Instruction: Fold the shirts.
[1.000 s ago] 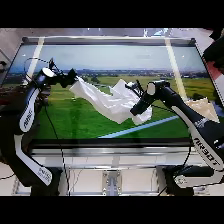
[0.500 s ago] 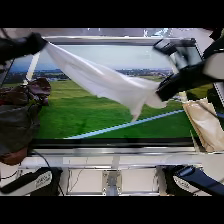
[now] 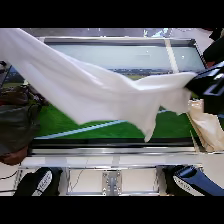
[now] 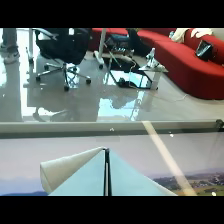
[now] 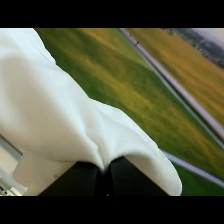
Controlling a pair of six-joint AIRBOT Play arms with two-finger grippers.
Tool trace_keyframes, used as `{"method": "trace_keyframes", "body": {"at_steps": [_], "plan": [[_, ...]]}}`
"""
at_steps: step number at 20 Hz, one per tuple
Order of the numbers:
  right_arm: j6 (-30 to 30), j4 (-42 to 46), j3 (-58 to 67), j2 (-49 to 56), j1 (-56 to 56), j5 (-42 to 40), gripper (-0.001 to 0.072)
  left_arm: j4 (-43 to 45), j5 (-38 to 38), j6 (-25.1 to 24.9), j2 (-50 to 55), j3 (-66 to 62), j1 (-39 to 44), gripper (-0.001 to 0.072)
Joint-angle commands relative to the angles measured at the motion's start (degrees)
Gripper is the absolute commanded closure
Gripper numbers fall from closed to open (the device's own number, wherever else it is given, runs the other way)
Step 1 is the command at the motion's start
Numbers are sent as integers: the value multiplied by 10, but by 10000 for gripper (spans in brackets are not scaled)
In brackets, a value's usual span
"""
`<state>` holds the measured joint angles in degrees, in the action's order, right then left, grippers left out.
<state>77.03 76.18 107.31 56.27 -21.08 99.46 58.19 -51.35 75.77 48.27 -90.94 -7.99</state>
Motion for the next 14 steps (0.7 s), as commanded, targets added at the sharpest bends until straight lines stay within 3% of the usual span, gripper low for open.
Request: {"method": "trace_keyframes", "body": {"at_steps": [1, 5, 8, 11, 14], "plan": [[-2, -44, -107, 54, 0, -6, 697, 31, 16, -2, 112, 0, 18, 699], [-63, -109, -277, 169, 0, -130, 697, 83, 64, -2, 322, 0, 57, 699], [-87, -132, -325, 289, 0, -268, 696, 82, 177, -1, 455, 0, 76, 700], [-87, -151, -316, 380, 0, -459, 696, 82, 341, 30, 522, 0, 86, 700], [-86, -159, -283, 416, 0, -642, 694, 82, 402, 52, 531, 0, 84, 698]]}}
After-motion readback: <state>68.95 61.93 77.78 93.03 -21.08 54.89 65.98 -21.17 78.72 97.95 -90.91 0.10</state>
